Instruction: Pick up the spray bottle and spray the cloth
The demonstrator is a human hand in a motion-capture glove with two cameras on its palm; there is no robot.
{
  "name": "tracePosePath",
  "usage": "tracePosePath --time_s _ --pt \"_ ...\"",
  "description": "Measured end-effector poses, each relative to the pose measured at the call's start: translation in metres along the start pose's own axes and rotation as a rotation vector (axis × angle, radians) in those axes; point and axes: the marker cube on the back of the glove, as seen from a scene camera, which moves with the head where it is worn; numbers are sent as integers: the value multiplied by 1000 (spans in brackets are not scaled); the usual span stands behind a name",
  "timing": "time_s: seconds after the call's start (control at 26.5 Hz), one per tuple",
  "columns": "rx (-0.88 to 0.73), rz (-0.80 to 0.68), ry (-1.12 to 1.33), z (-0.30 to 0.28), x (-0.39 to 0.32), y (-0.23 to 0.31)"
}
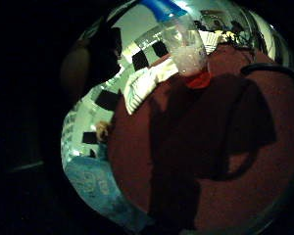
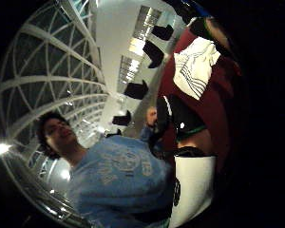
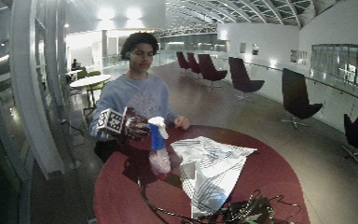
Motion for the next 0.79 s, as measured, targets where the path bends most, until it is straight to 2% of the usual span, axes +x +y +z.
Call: tracePosePath --time_s 0.15,0.41,0.57,0.79 --pt "55 74 -82 -7 9 0" --pt "179 127 -49 -9 20 -25" --pt "128 176 -30 -11 27 -40" --pt "183 229 -10 -8 45 -81"
